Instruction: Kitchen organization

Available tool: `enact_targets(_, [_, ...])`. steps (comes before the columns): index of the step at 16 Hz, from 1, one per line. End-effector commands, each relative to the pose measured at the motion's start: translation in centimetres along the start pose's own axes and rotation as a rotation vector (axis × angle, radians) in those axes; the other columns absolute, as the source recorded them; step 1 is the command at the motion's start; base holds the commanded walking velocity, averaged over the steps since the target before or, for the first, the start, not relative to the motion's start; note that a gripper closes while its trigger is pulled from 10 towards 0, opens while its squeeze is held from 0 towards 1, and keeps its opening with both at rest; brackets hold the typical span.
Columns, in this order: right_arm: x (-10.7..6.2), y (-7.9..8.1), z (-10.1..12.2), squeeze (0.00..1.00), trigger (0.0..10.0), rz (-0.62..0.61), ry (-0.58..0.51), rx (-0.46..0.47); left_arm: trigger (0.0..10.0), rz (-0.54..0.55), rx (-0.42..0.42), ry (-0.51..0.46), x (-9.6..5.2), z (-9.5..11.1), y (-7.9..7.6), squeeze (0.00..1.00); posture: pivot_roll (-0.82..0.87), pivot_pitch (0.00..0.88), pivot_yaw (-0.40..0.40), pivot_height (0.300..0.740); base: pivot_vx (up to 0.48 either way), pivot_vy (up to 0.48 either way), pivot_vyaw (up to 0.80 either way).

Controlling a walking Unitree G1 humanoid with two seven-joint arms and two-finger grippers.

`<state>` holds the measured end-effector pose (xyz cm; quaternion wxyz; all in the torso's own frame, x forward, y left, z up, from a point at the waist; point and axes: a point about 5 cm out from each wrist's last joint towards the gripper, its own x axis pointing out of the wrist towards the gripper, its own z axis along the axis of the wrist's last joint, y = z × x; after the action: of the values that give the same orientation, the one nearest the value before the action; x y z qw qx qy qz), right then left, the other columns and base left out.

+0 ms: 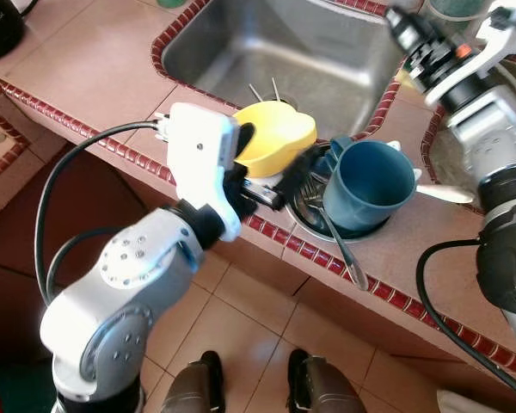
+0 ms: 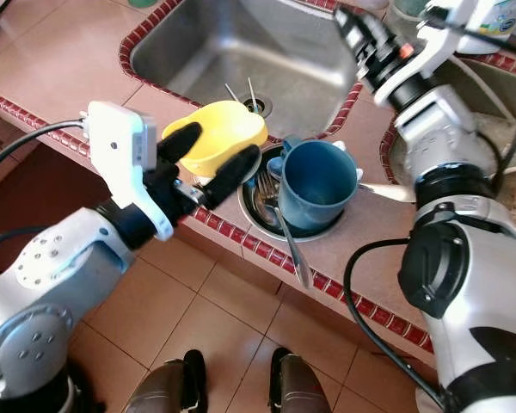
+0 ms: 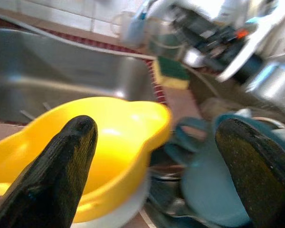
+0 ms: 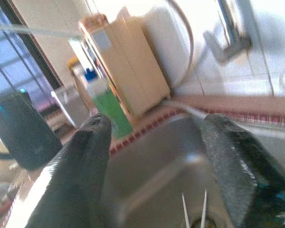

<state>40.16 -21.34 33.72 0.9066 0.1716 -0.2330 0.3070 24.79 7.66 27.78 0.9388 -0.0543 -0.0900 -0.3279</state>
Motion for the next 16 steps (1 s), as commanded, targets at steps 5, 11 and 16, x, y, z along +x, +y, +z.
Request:
enact_targets(5, [-1.1,0.1,1.8,0.0,10.0,0.038,-0.093,-0.085,10.0,0.044,0.039,-0.028,0.4,-0.3,1.6,0.0,-0.04,0.229,0.01,0.74,0.0,0.0,0.0])
enact_targets(11, [-4.1,2.4,0.4,0.0,10.0,0.135,-0.024,-0.169,10.0,0.071,0.084,-0.064,0.6,-0.4,3.3,0.0,-0.07,0.174,0.018,0.74,0.0,0.0,0.0])
enact_targets(16, [-6.2,3.6,0.3,0.0,10.0,0.193,0.082,-0.21,10.0,0.053,0.126,-0.079,0.7,-0.7,4.0,0.0,-0.11,0.134,0.033,0.74,0.0,0.0,0.0])
